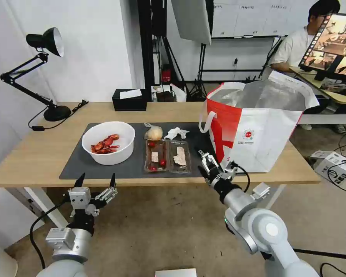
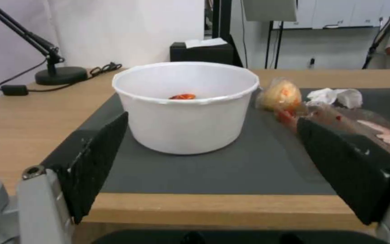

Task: Pick up the trash from the table and place it into the takeout bag.

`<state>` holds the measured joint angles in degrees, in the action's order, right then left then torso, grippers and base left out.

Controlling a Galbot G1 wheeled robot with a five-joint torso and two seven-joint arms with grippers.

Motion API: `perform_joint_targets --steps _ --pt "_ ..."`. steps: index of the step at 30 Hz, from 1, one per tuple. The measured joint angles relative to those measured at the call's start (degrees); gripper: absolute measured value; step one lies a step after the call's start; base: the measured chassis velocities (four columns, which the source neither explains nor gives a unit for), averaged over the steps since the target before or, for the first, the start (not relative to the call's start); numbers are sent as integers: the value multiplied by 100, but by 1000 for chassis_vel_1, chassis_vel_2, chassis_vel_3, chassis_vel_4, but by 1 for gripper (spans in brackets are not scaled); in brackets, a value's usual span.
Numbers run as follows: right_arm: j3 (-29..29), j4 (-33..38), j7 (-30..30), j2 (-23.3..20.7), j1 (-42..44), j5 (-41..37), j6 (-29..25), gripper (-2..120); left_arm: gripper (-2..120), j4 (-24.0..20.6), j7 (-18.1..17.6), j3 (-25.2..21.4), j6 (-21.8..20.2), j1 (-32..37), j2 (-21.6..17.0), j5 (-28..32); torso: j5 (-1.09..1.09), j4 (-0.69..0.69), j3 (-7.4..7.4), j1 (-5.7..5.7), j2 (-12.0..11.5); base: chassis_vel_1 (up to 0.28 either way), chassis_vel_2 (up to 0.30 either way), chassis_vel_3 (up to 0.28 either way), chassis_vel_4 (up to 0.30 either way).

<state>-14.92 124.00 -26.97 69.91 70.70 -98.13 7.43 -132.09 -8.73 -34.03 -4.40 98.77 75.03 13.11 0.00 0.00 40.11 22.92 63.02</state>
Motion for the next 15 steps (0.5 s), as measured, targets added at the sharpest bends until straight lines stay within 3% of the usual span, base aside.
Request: perform_joint_targets --steps 7,15 --pt "164 -50 -874 3 -268 -336 307 100 100 38 -6 -97 -26 10 -24 -52 -1 0 0 0 0 0 0 0 0" --pt "334 -441 -928 59 -553 -465 336 100 100 70 -7 -184 -28 34 -49 -66 0 0 0 0 0 0 0 0 0"
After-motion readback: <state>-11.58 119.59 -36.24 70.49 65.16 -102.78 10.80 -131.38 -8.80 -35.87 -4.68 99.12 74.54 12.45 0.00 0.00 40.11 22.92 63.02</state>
